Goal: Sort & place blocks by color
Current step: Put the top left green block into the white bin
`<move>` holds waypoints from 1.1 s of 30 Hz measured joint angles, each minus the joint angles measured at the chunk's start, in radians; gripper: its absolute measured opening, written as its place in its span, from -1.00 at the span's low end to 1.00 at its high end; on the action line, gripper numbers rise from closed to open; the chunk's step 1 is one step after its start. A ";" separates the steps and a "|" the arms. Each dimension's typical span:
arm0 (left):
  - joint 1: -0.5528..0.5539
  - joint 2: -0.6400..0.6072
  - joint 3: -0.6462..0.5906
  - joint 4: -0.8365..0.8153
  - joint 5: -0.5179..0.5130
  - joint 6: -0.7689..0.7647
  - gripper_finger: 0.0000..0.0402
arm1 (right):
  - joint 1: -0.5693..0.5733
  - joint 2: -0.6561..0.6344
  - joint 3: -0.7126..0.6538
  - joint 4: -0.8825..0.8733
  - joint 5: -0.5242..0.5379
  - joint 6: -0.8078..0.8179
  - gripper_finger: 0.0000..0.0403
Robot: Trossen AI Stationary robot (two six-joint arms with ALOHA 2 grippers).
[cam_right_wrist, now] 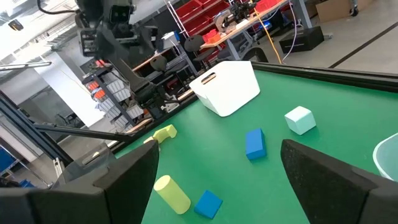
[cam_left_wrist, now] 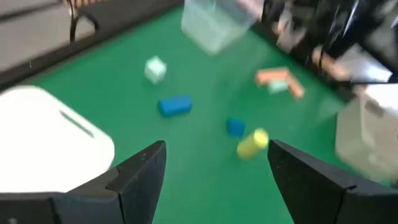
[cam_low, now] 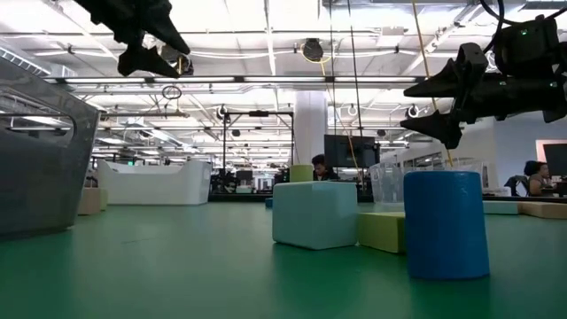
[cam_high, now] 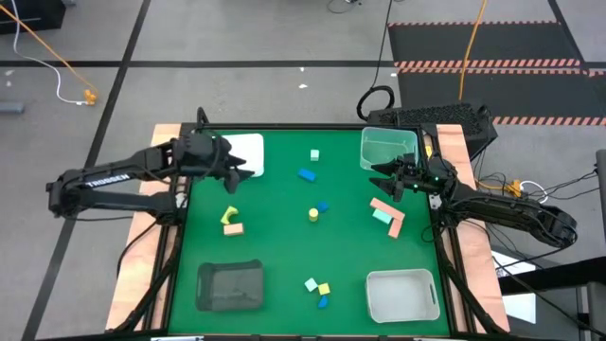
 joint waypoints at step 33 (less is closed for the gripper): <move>-0.235 0.458 0.064 -0.573 -0.119 -0.583 0.41 | 0.000 0.000 0.000 0.000 0.000 0.000 0.62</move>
